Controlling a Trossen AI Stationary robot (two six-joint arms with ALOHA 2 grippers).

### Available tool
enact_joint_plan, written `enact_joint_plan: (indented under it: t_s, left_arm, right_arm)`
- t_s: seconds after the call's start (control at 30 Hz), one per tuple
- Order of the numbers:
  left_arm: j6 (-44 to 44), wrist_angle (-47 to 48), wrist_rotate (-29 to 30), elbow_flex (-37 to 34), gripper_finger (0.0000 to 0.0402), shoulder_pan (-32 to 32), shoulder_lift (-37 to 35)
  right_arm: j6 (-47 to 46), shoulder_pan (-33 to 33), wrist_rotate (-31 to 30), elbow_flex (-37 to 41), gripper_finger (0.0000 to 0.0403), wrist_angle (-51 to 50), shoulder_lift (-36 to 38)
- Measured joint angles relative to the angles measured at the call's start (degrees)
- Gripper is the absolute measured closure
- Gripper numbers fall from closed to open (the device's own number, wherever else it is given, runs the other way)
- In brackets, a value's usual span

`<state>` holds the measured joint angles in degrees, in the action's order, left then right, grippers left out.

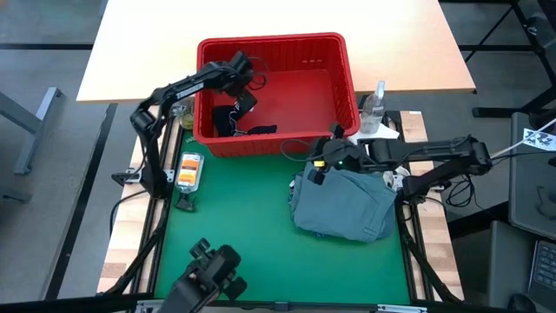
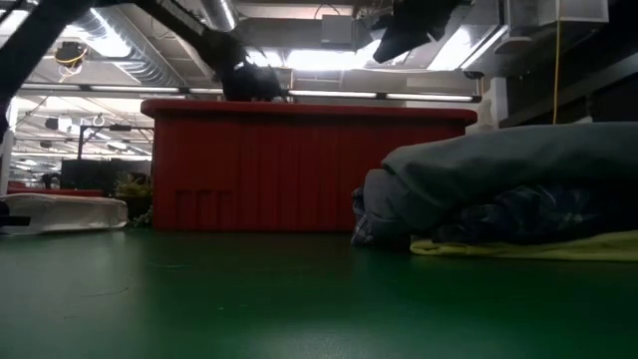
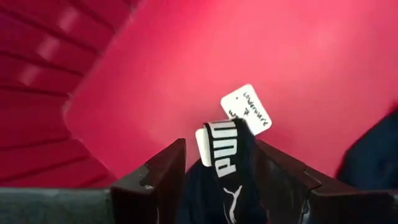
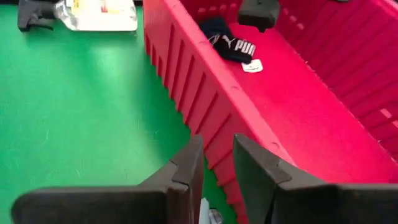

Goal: Fold Laundry from Bin
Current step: Fold the dark blue underwear shorts

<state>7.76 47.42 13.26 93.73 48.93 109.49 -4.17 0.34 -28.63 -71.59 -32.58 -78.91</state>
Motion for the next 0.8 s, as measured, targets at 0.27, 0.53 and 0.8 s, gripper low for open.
enact_joint_plan:
  t_s: [0.27, 0.53, 0.8]
  left_arm:
    - [0.0, 0.6, -4.3, 0.0, 0.0225, 1.2, 6.2]
    - [0.0, 0.4, -1.6, 0.0, 0.0225, 1.2, 7.3]
    - [-0.1, 0.0, -2.2, 0.0, 0.0225, 2.1, 8.7]
  right_arm:
    - [-0.1, 0.0, 1.3, 0.0, 0.0315, 0.0, -2.5]
    - [-0.1, 0.0, 2.8, 0.0, 0.0315, -0.1, -2.5]
    - [-0.1, 0.0, 2.8, 0.0, 0.0315, -0.1, -2.5]
